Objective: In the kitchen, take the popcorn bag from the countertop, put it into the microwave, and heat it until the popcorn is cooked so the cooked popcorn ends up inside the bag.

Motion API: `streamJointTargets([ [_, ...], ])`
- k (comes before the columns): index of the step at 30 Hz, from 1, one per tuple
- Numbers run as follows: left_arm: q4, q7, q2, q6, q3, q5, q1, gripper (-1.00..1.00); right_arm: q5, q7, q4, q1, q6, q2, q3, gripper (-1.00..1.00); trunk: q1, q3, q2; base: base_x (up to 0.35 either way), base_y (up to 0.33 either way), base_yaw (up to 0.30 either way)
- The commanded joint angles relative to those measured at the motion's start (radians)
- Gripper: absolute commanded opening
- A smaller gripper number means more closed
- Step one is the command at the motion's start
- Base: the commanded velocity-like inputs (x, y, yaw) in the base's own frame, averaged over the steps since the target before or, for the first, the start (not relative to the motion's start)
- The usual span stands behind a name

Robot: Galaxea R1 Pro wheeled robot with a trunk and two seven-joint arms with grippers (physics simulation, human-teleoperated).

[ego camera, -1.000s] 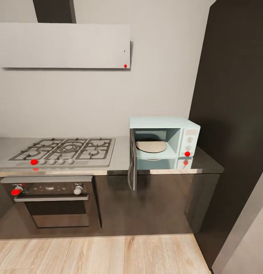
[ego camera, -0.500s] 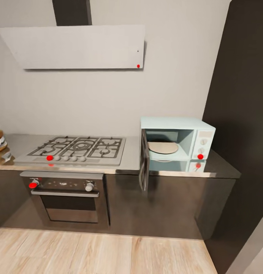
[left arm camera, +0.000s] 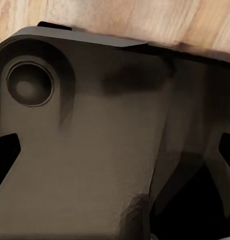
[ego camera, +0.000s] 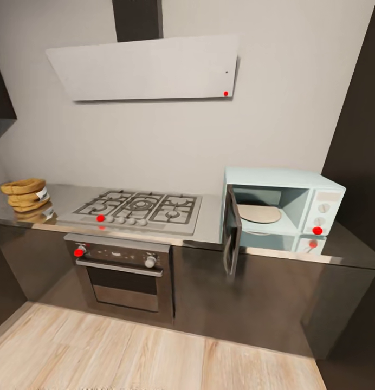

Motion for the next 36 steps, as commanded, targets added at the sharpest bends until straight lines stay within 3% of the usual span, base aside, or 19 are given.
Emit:
streamJointTargets([
  [1,-0.001,0.0,0.0,-0.002,0.003,0.005,0.0,1.0,0.008,0.002,0.003,-0.001,-0.003,-0.001,-0.008,1.0,0.0,-0.001,-0.001,0.0,0.0,0.27],
  [36,-0.001,0.0,0.0,-0.002,0.003,0.007,0.0,1.0,0.01,0.002,0.003,-0.001,-0.002,0.002,-0.007,1.0,0.0,-0.001,-0.001,0.0,0.0,0.27],
])
